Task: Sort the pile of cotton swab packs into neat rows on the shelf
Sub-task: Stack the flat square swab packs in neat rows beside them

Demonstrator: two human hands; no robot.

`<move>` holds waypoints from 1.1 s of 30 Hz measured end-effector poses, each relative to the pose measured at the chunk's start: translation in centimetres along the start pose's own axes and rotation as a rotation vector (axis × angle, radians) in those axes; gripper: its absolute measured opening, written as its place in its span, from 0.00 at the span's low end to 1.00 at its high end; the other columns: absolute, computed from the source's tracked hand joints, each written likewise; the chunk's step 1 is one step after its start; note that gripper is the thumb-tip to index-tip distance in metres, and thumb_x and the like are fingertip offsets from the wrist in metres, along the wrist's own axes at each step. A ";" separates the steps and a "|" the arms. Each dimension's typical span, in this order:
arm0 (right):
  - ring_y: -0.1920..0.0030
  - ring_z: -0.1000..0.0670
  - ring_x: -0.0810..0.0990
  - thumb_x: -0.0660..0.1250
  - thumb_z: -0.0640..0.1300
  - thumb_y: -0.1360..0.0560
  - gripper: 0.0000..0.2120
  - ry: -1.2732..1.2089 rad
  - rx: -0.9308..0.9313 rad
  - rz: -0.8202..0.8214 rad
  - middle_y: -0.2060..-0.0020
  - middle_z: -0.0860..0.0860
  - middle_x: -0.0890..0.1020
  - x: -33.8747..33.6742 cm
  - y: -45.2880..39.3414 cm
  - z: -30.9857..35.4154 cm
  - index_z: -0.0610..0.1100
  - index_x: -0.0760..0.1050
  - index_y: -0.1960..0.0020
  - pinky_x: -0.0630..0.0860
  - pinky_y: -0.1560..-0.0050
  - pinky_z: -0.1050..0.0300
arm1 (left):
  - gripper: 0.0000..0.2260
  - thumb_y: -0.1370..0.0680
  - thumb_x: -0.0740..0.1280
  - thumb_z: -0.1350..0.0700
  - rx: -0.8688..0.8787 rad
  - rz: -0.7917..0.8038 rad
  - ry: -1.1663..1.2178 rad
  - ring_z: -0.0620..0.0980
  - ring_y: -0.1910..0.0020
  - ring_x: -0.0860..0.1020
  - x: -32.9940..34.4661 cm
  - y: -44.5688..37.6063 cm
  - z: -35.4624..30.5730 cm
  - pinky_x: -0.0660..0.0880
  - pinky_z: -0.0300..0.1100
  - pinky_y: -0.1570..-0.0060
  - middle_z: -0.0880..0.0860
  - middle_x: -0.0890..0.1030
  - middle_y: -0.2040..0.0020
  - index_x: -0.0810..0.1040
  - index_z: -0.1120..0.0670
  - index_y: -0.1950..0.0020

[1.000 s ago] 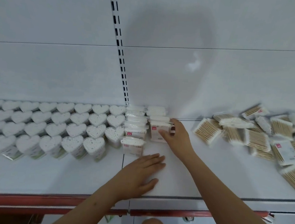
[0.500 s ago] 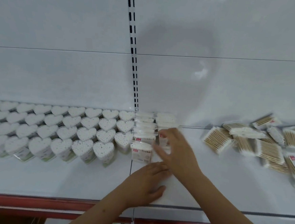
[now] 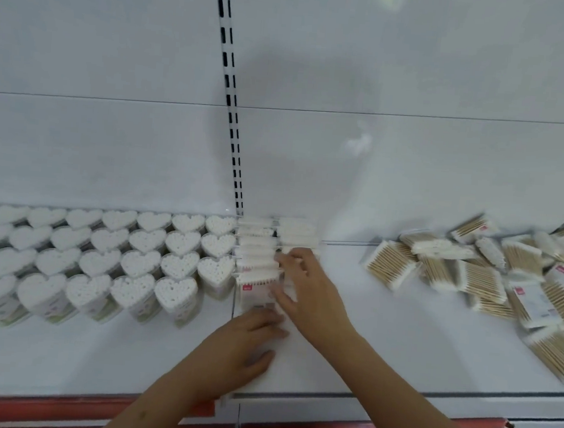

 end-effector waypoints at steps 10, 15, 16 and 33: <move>0.41 0.50 0.78 0.65 0.46 0.21 0.17 -0.284 0.558 0.130 0.40 0.51 0.80 0.0 0.7 -2.9 0.47 0.72 0.32 0.75 0.42 0.57 | 0.19 0.20 0.67 0.56 -0.243 -0.266 0.097 0.36 0.39 0.71 0.2 -0.3 0.0 0.70 0.30 0.40 0.40 0.70 0.37 0.72 0.46 0.30; 0.33 0.51 0.73 0.63 0.55 0.20 0.26 -0.258 0.562 0.066 0.31 0.50 0.73 -1.2 1.3 -2.9 0.46 0.65 0.25 0.72 0.33 0.50 | 0.18 0.20 0.67 0.57 -0.185 -0.222 0.043 0.37 0.42 0.73 0.6 -0.5 -0.9 0.73 0.33 0.45 0.42 0.73 0.38 0.74 0.46 0.31; 0.31 0.50 0.71 0.62 0.55 0.20 0.29 -0.198 0.589 0.030 0.29 0.49 0.70 -1.8 1.8 -3.6 0.44 0.62 0.23 0.70 0.31 0.51 | 0.18 0.20 0.67 0.57 -0.149 -0.193 0.032 0.38 0.42 0.73 0.9 -0.7 -1.4 0.72 0.31 0.44 0.42 0.73 0.38 0.75 0.46 0.31; 0.40 0.43 0.74 0.69 0.61 0.34 0.29 0.503 0.219 -0.068 0.45 0.50 0.78 -10.8 5.3 -17.7 0.48 0.76 0.36 0.62 0.35 0.48 | 0.19 0.22 0.58 0.47 -0.172 -0.187 0.049 0.39 0.32 0.67 8.6 -10.7 -7.9 0.67 0.43 0.29 0.41 0.72 0.34 0.75 0.46 0.32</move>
Point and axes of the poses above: each hand's wrist, its own y-axis away from the middle knuckle, its own x-axis out of the palm, z = x × y, the point moved 1 cm from there along -y, towards the middle knuckle
